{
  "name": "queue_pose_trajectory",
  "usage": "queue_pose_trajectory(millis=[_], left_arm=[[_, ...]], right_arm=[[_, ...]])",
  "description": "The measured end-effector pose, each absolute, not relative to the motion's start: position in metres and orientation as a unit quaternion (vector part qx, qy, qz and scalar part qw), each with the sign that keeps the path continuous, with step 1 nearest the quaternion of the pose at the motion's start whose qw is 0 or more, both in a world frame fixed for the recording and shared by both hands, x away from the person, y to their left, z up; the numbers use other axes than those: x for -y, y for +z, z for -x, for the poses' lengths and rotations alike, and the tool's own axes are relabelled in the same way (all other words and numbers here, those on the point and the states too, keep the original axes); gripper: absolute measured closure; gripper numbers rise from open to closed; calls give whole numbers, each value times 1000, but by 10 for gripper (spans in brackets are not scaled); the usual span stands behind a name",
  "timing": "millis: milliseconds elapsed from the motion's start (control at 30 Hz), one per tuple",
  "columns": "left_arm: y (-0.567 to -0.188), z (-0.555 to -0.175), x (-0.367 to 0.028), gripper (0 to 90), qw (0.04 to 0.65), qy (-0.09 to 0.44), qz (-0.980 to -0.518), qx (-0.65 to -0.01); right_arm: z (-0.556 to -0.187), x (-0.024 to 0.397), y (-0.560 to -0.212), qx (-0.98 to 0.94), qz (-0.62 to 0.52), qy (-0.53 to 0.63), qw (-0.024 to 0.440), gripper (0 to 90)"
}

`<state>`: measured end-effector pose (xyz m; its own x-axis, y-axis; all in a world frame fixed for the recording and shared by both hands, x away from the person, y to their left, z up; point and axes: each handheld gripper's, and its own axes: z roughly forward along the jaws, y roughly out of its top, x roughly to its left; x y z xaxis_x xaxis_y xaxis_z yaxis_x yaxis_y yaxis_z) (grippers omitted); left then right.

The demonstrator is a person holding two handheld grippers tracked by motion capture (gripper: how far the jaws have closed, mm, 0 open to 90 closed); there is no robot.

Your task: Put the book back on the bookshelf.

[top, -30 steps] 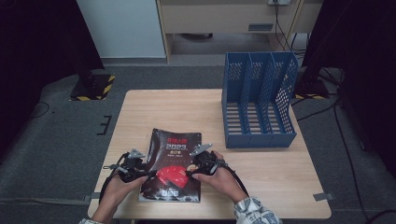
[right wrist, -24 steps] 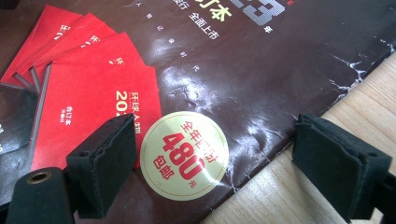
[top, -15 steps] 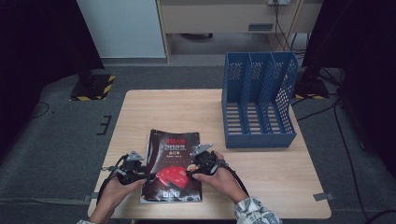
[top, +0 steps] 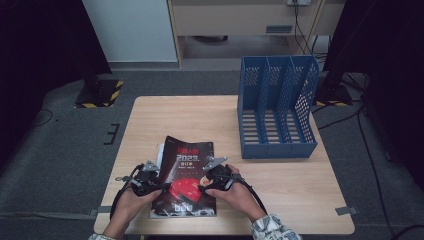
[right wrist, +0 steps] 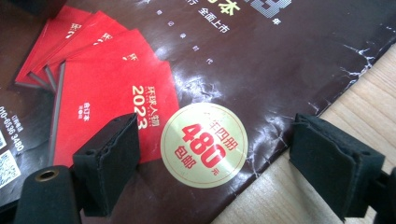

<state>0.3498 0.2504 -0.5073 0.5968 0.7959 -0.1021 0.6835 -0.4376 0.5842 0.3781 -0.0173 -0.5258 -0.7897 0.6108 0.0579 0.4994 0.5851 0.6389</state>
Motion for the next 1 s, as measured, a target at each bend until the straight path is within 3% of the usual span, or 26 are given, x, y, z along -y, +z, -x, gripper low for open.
queue_pose_trajectory(millis=[333,1000], left_arm=[[-504,-356,-251,867,292,102,-843,-440],[-472,-340,-264,900,375,108,-814,-431]], right_arm=[[-413,24,-519,-872,-328,357,63,175],[-421,24,-525,-866,-348,356,40,148]])
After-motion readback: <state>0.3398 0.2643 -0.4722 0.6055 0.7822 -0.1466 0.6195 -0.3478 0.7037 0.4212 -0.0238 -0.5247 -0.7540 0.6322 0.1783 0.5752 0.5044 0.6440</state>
